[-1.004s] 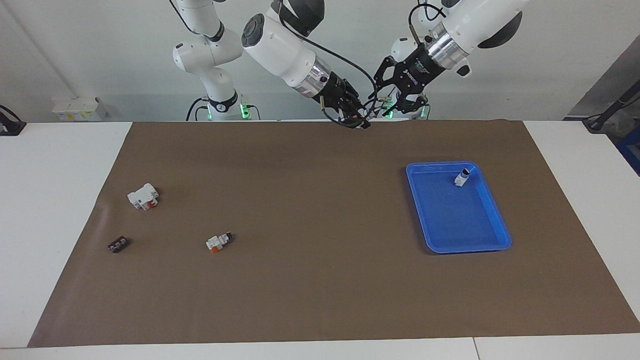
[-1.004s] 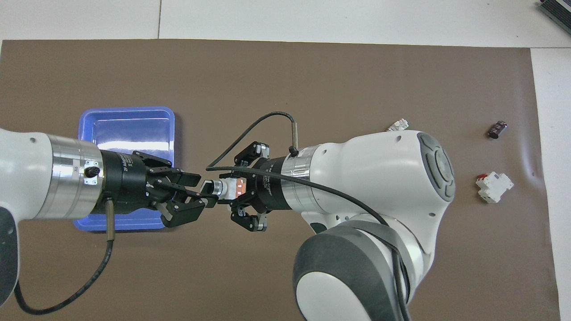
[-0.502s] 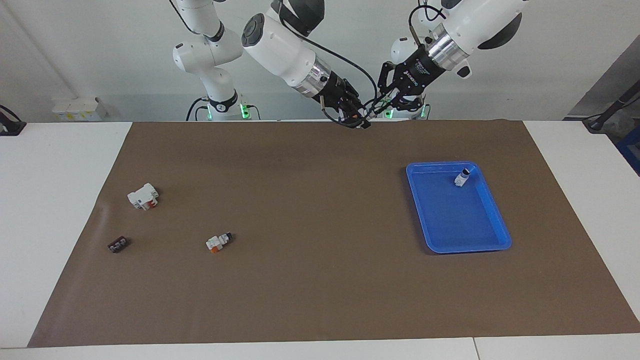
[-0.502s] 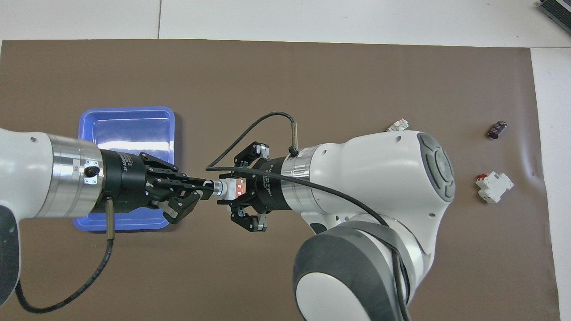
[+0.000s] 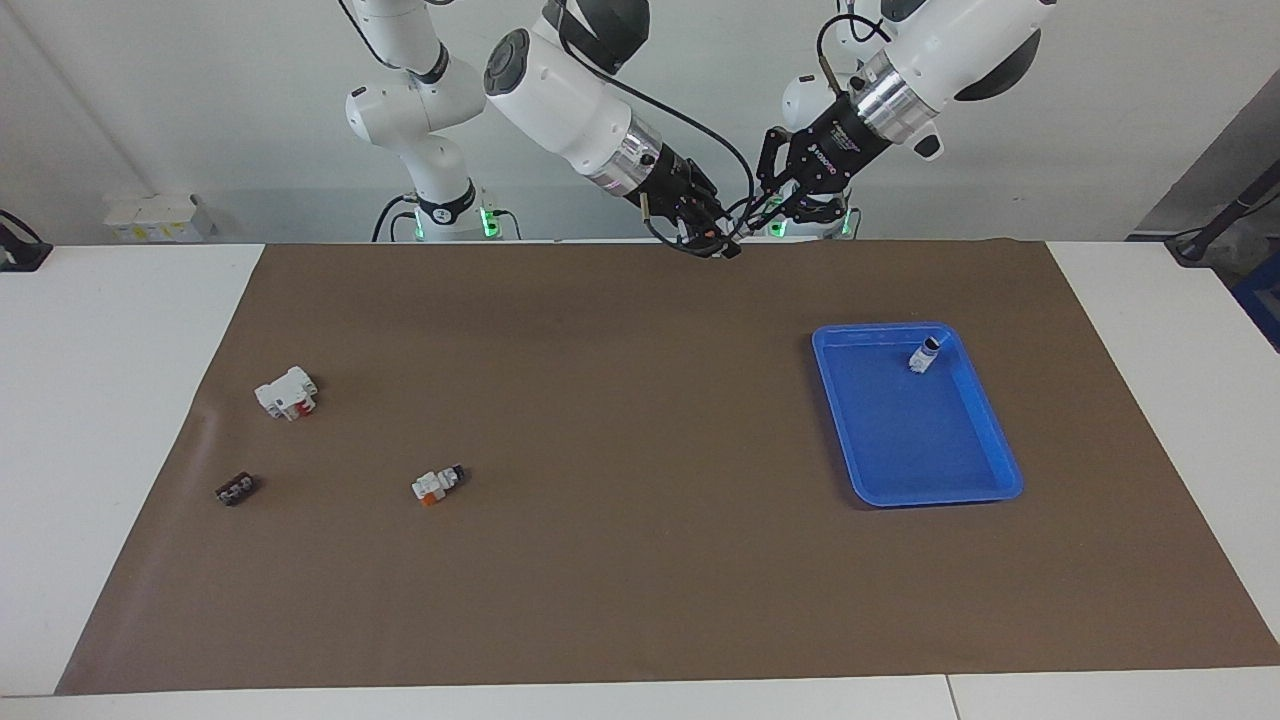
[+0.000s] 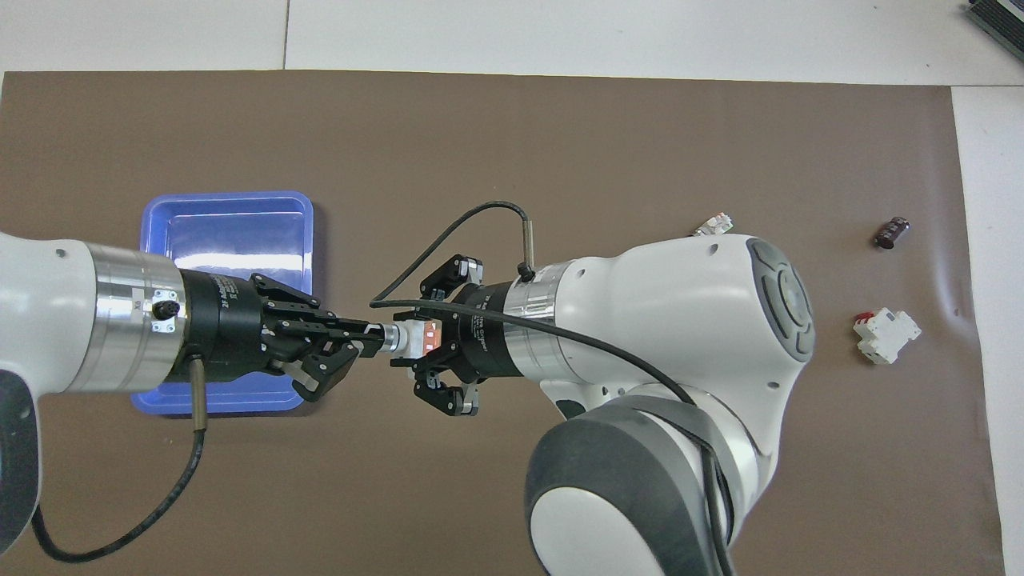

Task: Turn and place switch with both arms
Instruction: 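Align the left gripper fingers around the switch held by the right gripper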

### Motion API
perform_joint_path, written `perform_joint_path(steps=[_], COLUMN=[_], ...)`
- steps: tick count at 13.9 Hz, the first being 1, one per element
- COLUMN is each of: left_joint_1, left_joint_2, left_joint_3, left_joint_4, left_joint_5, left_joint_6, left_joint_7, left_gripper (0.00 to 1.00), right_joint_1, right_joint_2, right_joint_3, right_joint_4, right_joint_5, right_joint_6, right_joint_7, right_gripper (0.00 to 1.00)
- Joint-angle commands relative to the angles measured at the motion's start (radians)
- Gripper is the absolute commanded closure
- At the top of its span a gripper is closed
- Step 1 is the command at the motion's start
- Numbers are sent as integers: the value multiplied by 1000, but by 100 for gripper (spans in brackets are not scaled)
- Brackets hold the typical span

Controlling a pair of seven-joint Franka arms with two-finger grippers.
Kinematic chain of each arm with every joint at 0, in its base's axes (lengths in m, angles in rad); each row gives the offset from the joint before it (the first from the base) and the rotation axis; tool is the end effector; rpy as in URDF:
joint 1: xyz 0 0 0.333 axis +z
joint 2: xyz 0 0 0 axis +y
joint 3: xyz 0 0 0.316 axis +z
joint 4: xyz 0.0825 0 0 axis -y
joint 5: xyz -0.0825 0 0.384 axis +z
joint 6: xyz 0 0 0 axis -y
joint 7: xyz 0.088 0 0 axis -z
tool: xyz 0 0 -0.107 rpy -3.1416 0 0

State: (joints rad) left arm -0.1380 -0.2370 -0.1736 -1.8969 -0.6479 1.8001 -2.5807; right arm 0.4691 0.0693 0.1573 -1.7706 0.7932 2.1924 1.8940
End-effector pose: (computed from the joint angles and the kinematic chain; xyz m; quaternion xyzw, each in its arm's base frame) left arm 0.4581 -0.2110 0.6269 0.3551 0.8846 -0.2842 0.1026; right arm 0.4877 0.3810 0.5610 -0.6310 0.6714 0.2874 0.2616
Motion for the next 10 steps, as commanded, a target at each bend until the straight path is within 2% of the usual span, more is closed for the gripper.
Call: perform_joint_path(steps=[1, 10], left_joint_1=[-5, -5], left_joint_2=[-35, -50], left_joint_3=[5, 8], left_joint_4=[-56, -90], left_joint_5=[-24, -108], left_joint_6=[61, 110], left_joint_7=[27, 71], left_gripper=[81, 81], right_joint_1=[-4, -4], right_joint_2=[-6, -6], right_joint_3=[8, 8], right_joint_4=[-4, -4], right_joint_5=[4, 4], right_joint_6=[15, 15], right_joint_7=[16, 16], right_gripper=[100, 100])
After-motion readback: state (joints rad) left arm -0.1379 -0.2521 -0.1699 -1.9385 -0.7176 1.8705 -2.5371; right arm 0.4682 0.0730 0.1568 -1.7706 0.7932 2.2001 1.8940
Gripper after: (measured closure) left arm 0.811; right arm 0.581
